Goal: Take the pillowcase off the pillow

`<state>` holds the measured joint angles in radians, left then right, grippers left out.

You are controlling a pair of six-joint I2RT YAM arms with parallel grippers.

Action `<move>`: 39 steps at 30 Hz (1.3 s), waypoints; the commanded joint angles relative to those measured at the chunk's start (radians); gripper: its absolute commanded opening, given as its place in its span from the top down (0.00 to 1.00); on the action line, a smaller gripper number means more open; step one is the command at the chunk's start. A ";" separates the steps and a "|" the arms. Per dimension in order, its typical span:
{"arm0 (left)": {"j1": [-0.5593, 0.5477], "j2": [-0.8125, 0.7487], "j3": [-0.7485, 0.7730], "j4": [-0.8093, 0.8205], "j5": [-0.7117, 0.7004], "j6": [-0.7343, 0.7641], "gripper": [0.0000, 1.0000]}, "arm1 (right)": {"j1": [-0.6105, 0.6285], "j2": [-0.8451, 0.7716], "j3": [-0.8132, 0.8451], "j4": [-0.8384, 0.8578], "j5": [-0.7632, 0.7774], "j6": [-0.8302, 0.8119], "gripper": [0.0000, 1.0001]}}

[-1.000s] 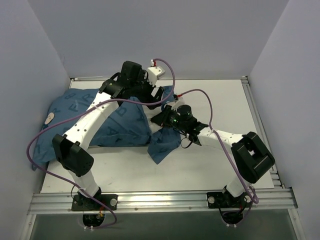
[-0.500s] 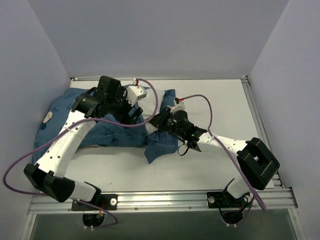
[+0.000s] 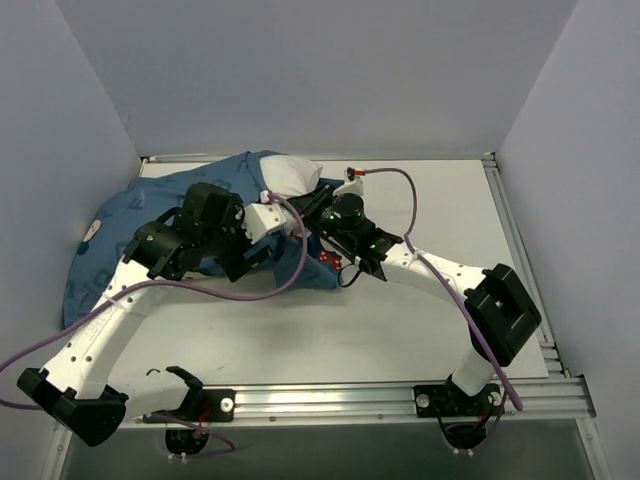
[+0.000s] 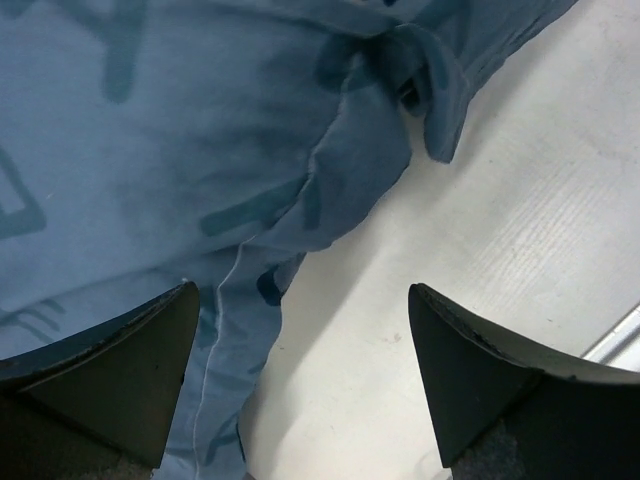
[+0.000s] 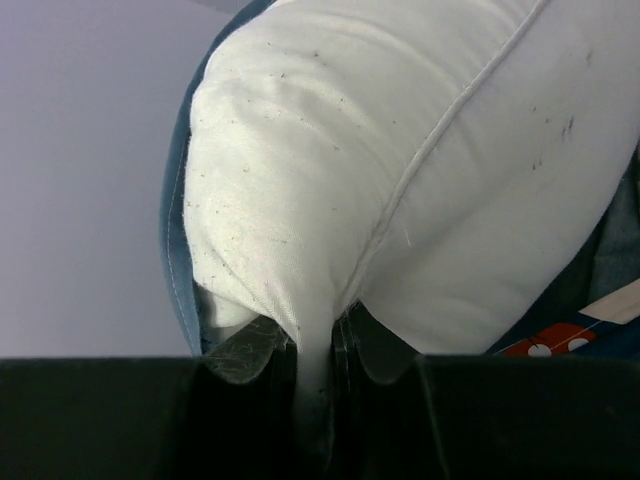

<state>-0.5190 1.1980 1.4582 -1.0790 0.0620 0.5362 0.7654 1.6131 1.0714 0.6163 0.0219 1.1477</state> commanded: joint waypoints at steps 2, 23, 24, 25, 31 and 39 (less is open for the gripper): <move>-0.142 0.035 -0.080 0.167 -0.197 0.033 0.06 | -0.002 0.030 0.130 0.114 0.042 0.061 1.00; -0.001 -0.023 -0.346 0.395 -0.363 0.071 0.98 | -0.110 -0.057 0.016 0.105 -0.011 0.084 1.00; 0.007 -0.037 -0.348 0.384 -0.319 0.080 0.98 | -0.110 -0.061 0.007 0.102 -0.007 0.084 1.00; 0.001 -0.040 -0.345 0.366 -0.250 0.087 0.89 | -0.107 -0.058 0.010 0.099 -0.005 0.080 1.00; -0.093 0.021 -0.323 0.402 -0.276 0.091 0.06 | -0.097 -0.033 0.030 0.112 -0.013 0.084 1.00; -0.298 0.117 -0.421 0.677 -0.616 0.188 0.06 | -0.132 -0.035 0.042 0.092 -0.011 0.076 1.00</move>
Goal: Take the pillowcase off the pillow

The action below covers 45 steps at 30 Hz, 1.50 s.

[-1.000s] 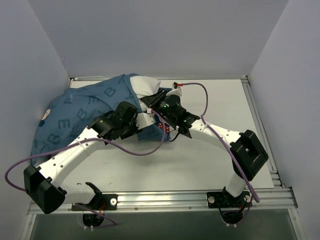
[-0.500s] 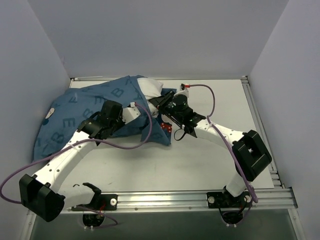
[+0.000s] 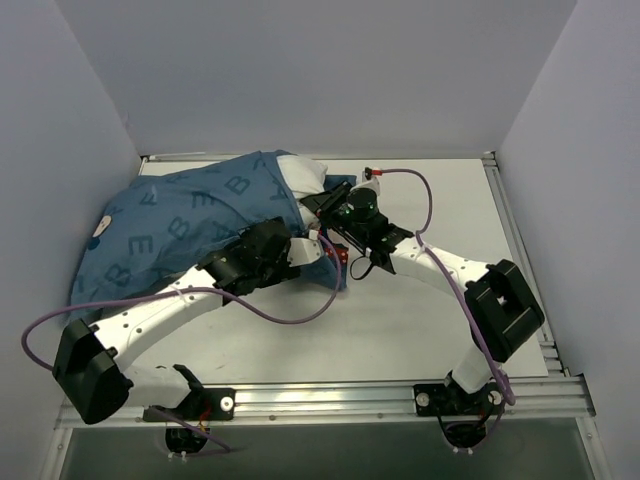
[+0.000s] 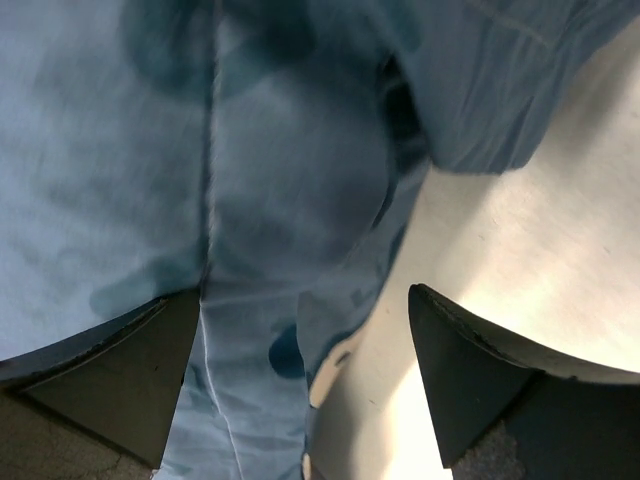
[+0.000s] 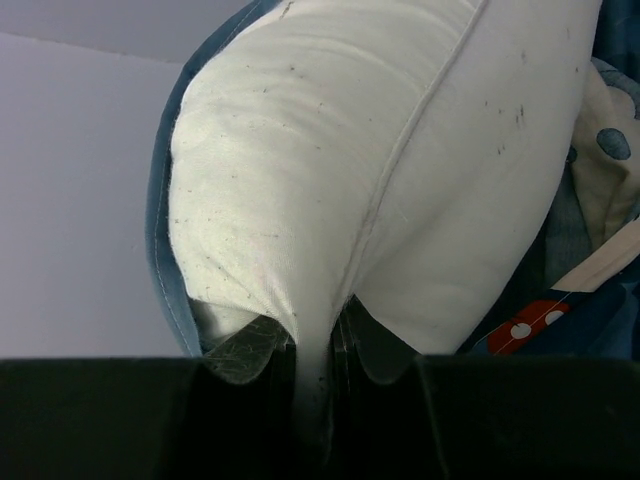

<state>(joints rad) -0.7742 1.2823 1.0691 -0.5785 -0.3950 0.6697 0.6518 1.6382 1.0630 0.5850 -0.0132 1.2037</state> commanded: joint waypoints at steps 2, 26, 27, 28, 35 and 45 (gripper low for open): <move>-0.062 0.057 -0.053 0.265 -0.194 0.070 0.06 | -0.018 -0.063 0.069 0.104 0.024 0.002 1.00; 0.078 -0.021 -0.103 0.264 -0.133 0.053 0.98 | -0.070 -0.107 0.006 0.055 0.024 -0.020 1.00; 0.110 -0.027 -0.103 0.249 -0.114 0.051 0.98 | -0.072 -0.110 0.005 0.053 0.022 -0.020 1.00; 0.128 -0.034 -0.107 0.240 -0.101 0.051 0.98 | -0.078 -0.113 0.003 0.050 0.024 -0.020 1.00; 0.435 -0.136 -0.271 0.264 0.033 0.132 0.98 | -0.159 -0.187 -0.081 0.016 -0.050 -0.027 1.00; 0.872 -0.141 -0.317 0.261 0.249 0.165 0.98 | -0.280 -0.431 -0.388 -0.166 -0.149 -0.097 1.00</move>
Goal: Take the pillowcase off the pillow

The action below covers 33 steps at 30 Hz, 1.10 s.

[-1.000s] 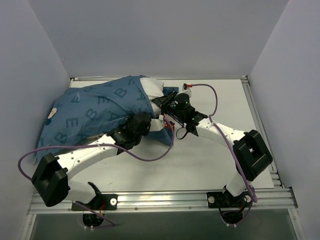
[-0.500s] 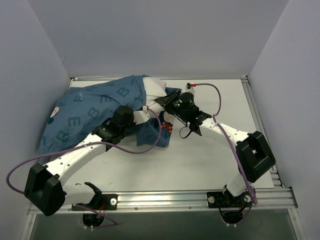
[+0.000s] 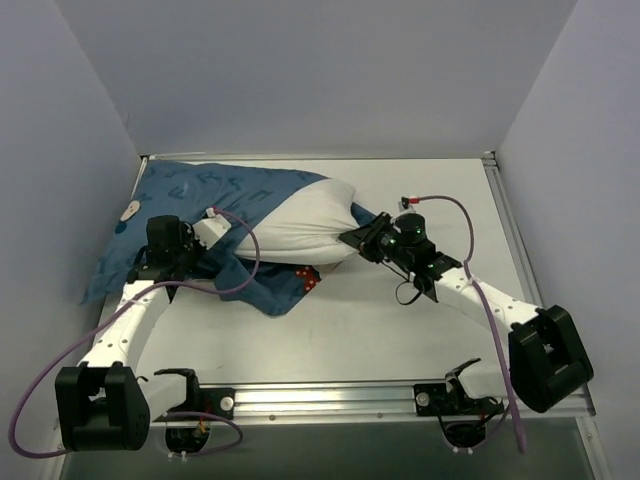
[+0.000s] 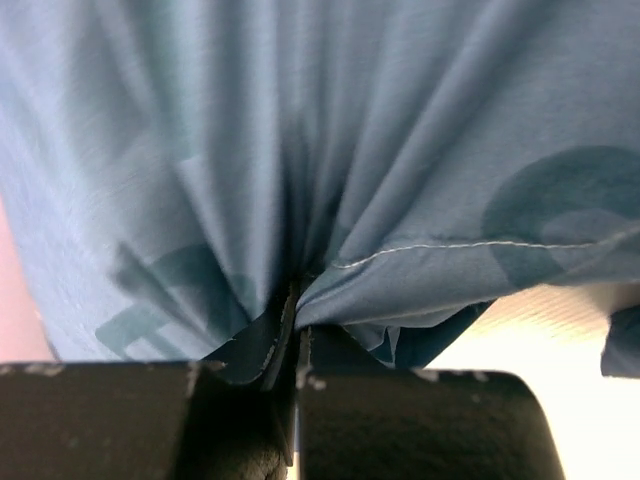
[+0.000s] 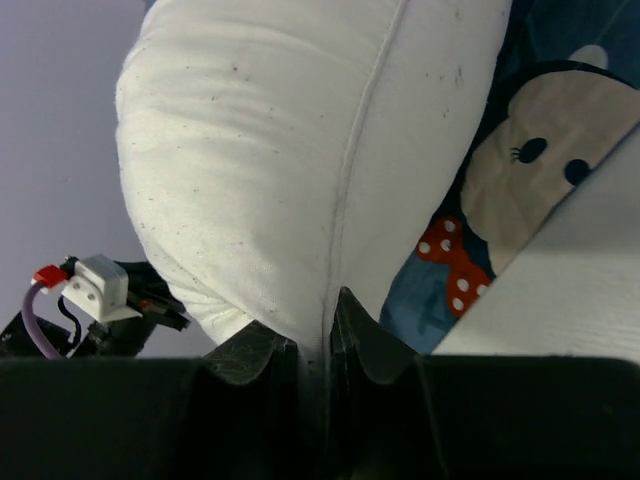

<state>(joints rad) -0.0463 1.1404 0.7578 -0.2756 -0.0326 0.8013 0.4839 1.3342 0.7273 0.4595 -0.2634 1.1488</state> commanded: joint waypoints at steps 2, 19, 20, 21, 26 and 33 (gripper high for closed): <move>0.195 0.041 -0.005 -0.022 -0.104 0.033 0.98 | -0.122 -0.162 -0.078 -0.102 0.102 -0.067 1.00; 0.189 -0.004 0.364 -1.014 0.851 0.323 0.18 | 0.229 -0.026 -0.066 -0.268 0.092 -0.276 1.00; 0.180 -0.002 0.394 -1.037 0.881 0.302 0.16 | 0.243 -0.017 -0.065 -0.268 0.089 -0.288 1.00; 0.165 -0.001 0.420 -1.010 0.898 0.250 0.14 | 0.257 0.003 -0.057 -0.272 0.087 -0.310 1.00; -0.184 0.062 0.557 -0.621 0.628 -0.237 0.14 | 0.346 0.060 -0.035 -0.308 0.087 -0.359 1.00; -0.437 0.420 0.840 -0.504 0.312 -0.421 0.10 | 0.415 0.059 -0.055 -0.346 0.122 -0.388 1.00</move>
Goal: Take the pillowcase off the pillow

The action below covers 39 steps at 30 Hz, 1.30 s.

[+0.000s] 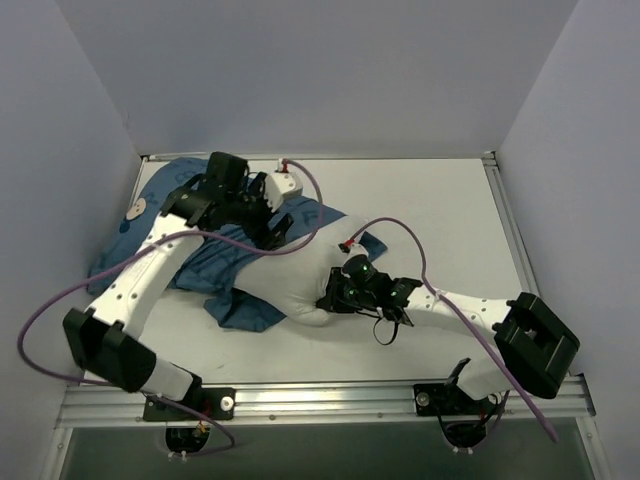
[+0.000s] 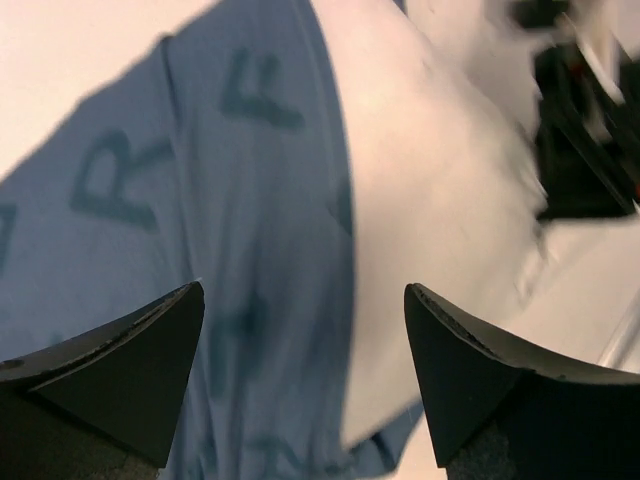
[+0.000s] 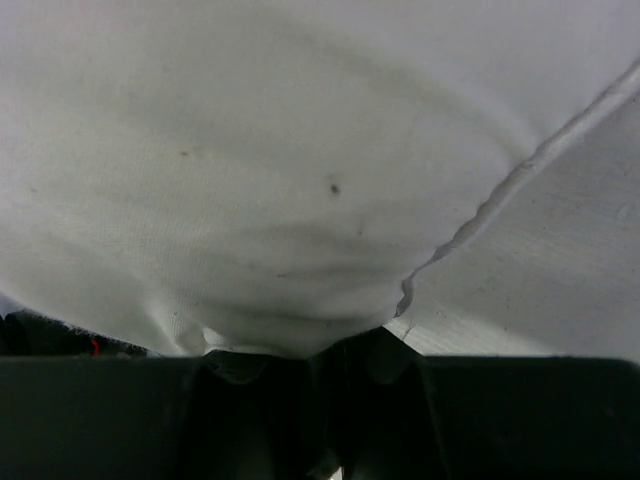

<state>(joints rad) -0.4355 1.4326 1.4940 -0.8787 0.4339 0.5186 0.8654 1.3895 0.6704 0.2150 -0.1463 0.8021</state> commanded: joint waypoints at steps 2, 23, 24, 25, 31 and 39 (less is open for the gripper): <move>-0.080 0.190 0.144 0.122 -0.184 -0.129 0.10 | 0.043 0.003 -0.020 -0.105 0.014 -0.037 1.00; -0.097 0.531 0.443 0.234 -0.423 -0.238 0.92 | 0.073 -0.052 -0.072 -0.149 0.014 -0.027 1.00; -0.066 0.567 0.469 0.233 -0.478 -0.244 0.93 | 0.078 -0.059 -0.074 -0.166 0.014 -0.027 1.00; -0.048 0.587 0.494 0.224 -0.498 -0.247 0.93 | 0.083 -0.070 -0.084 -0.175 0.016 -0.021 1.00; 0.127 0.681 0.511 0.248 -0.610 -0.189 0.97 | 0.090 -0.142 -0.134 -0.190 0.013 0.002 1.00; 0.236 0.603 0.283 0.357 -0.584 -0.103 0.98 | 0.090 -0.127 -0.134 -0.169 -0.013 -0.010 1.00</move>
<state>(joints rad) -0.2642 2.0922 1.8389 -0.6415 -0.0452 0.3351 0.9298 1.2549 0.5724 0.2337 -0.0677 0.8089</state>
